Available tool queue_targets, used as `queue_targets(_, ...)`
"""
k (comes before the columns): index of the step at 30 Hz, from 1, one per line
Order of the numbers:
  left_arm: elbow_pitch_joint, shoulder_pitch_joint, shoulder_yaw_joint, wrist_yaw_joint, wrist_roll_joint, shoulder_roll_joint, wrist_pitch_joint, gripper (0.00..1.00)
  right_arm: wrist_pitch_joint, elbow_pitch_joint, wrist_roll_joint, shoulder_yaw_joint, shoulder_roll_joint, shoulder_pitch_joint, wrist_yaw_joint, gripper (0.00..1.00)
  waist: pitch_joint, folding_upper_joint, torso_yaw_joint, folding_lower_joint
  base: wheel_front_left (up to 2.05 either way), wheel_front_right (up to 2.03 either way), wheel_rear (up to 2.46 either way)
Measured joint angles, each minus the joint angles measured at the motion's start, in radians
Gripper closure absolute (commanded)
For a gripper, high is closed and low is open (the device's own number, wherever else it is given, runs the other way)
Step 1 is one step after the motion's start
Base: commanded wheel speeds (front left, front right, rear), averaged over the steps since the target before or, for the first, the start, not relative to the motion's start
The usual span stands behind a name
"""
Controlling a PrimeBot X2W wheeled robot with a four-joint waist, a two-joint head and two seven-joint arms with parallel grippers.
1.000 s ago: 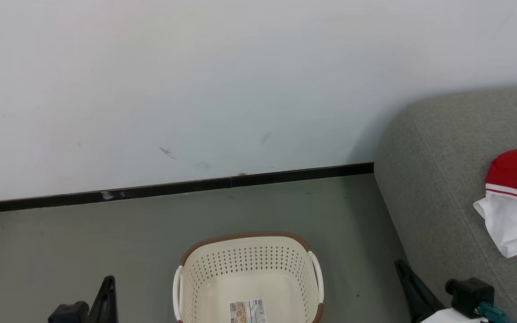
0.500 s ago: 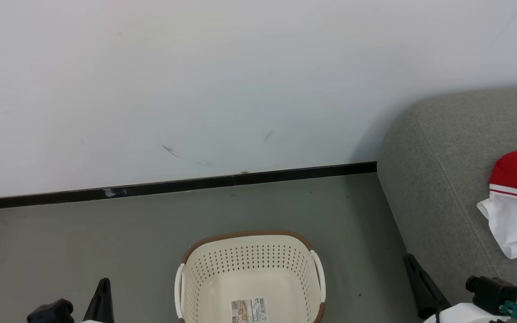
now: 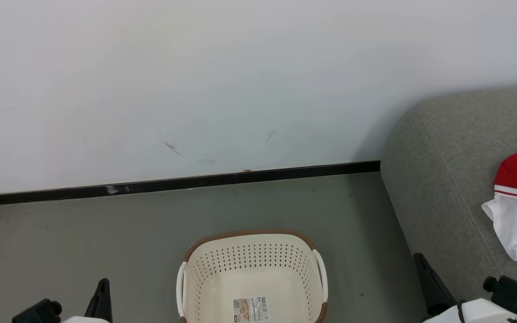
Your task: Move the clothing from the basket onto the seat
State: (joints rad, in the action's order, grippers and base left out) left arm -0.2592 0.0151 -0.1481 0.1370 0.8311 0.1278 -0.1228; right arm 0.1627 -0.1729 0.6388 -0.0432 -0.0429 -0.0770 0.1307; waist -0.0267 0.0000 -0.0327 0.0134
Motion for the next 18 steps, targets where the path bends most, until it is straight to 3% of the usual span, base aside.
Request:
queue_targets(9,0.003,-0.003,0.03,-0.033,0.106,-0.011,0.032,1.0,-0.029,-0.006,0.147,0.008,-0.012,0.005,0.0,1.0,-0.004,0.0,0.005,0.0041,0.0,0.0,0.0)
queue_targets(14,0.003,-0.004,0.047,-0.047,0.164,-0.019,0.053,1.0,-0.04,-0.016,0.227,0.014,-0.019,0.019,0.0,1.0,-0.004,0.0,0.007,0.0035,0.0,0.0,0.0)
queue_targets(18,0.003,-0.007,0.06,-0.069,0.208,-0.027,0.062,1.0,-0.05,-0.023,0.292,0.019,-0.022,0.025,0.0,1.0,-0.002,0.0,0.009,0.0007,0.0,0.0,0.0)
